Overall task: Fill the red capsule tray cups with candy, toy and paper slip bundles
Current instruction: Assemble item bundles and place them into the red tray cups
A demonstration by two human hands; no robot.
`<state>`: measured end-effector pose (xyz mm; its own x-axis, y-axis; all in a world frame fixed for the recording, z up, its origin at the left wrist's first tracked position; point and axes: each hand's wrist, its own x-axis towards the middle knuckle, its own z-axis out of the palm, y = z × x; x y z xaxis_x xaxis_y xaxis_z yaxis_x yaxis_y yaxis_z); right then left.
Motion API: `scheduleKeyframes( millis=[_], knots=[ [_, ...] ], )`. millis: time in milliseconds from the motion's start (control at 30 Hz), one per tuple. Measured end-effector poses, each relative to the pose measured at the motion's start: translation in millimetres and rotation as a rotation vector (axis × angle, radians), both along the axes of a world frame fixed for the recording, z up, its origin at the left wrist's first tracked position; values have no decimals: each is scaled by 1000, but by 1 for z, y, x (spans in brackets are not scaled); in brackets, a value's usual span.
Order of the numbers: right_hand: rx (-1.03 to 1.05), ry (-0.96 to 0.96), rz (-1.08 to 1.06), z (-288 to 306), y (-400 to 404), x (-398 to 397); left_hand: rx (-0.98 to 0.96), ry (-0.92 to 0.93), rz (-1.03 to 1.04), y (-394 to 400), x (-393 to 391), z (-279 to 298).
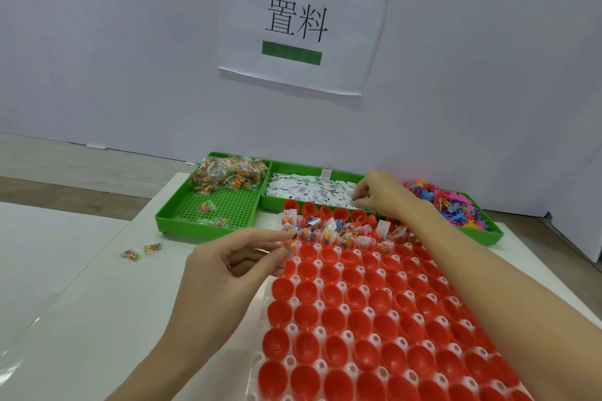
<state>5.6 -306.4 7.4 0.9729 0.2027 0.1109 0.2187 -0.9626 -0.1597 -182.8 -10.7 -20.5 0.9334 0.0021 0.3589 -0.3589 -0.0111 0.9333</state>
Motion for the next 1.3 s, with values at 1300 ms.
scheduleKeyframes(
  millis=[1300],
  knots=[
    [1001,156,116,2,59,-261,96,-55,-189,-32,-40,14]
  ],
)
